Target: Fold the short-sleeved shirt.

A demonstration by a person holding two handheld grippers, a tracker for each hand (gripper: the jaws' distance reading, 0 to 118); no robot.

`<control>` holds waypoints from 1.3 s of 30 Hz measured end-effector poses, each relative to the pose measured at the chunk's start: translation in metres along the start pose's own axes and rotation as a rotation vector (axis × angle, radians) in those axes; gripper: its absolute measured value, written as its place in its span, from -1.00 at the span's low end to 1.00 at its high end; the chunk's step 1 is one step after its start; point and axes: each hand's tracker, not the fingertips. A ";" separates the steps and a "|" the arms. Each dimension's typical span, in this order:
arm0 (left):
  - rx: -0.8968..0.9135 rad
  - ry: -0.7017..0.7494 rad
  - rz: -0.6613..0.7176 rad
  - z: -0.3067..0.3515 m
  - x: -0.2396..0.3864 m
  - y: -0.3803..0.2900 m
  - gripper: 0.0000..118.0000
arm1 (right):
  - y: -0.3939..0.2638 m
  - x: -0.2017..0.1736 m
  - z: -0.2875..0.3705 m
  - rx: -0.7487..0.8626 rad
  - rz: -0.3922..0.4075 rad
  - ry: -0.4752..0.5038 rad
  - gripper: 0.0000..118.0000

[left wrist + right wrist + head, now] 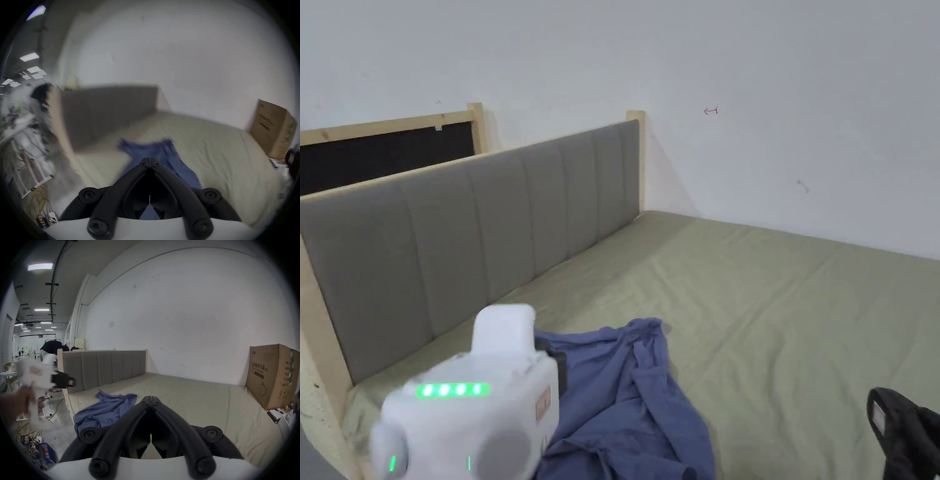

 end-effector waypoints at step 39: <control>-0.110 -0.298 -0.169 -0.041 0.065 0.110 -1.00 | -0.004 0.116 0.083 -0.181 -0.206 -0.198 -1.00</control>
